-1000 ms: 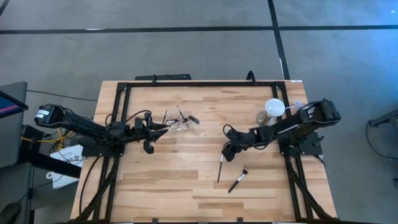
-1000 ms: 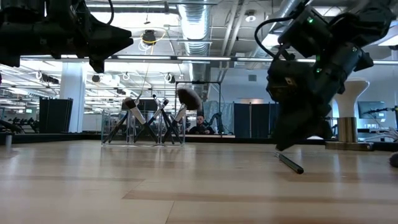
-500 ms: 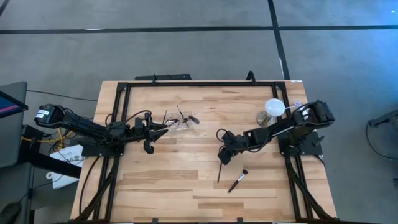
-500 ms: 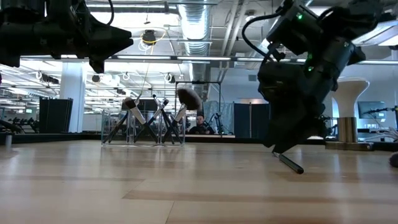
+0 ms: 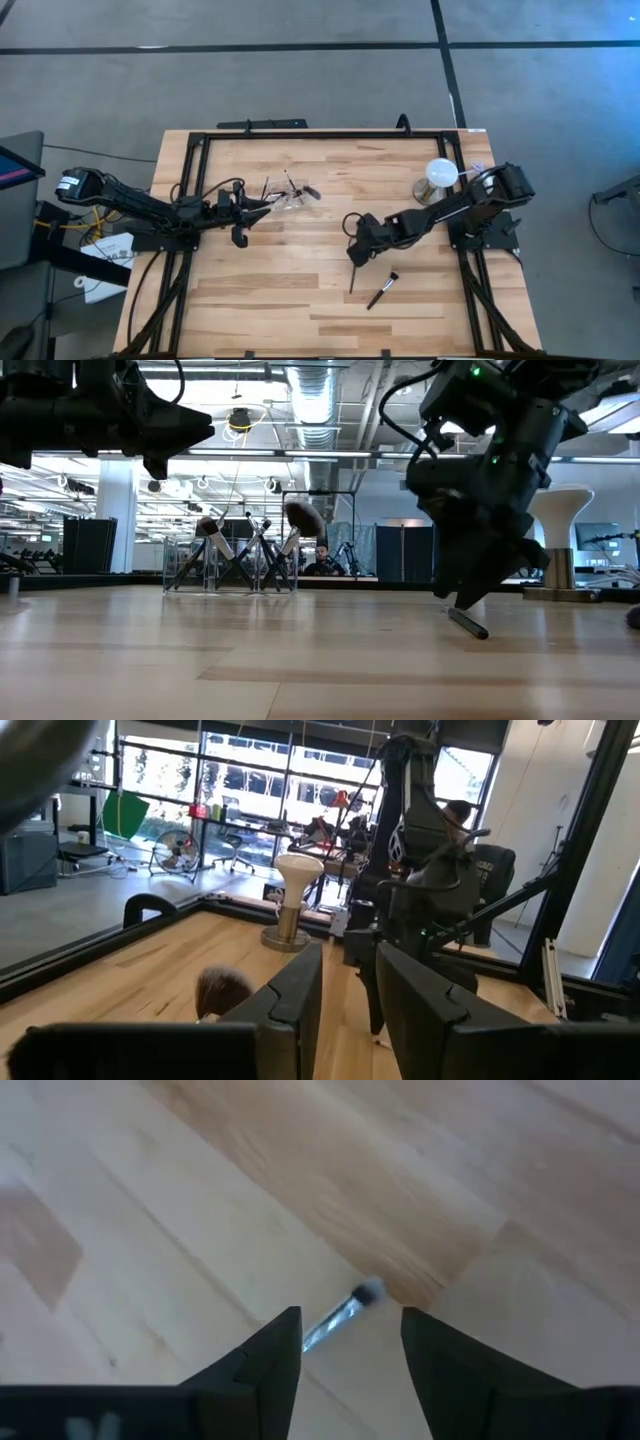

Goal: Put items in baskets/containers
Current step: Put the eyeshadow brush into the transparent organizer

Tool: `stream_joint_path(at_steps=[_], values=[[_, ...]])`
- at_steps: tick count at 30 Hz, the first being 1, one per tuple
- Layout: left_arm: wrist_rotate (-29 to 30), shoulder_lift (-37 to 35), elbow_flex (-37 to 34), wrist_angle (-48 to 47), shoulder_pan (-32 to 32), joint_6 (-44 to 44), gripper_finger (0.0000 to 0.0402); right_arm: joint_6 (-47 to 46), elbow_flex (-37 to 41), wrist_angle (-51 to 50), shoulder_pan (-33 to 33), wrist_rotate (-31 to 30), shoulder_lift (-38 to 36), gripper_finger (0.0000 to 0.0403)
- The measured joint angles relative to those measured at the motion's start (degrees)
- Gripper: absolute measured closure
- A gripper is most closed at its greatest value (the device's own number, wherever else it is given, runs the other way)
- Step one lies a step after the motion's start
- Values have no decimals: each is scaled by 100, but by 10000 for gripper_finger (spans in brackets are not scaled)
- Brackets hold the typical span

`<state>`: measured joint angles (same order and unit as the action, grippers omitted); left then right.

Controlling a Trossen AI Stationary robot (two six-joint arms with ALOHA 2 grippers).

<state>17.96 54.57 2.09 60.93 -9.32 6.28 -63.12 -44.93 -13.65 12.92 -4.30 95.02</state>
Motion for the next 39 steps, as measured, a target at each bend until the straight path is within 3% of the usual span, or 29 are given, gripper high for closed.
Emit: stream_joint_path(at_steps=[5,9,20,32,39], values=[[0,4,-2,-66,0,0,306,-272,-31,209,66,-132,364,239],[1,4,-2,-93,0,0,306,-281,-41,263,144,-574,487,258],[0,4,-2,-118,0,1,306,573,-1,747,119,-643,553,394],[0,4,-2,-154,0,1,306,1768,17,1941,-202,-790,597,398],[0,4,-2,-155,0,1,306,3075,15,3373,-716,-767,588,400]])
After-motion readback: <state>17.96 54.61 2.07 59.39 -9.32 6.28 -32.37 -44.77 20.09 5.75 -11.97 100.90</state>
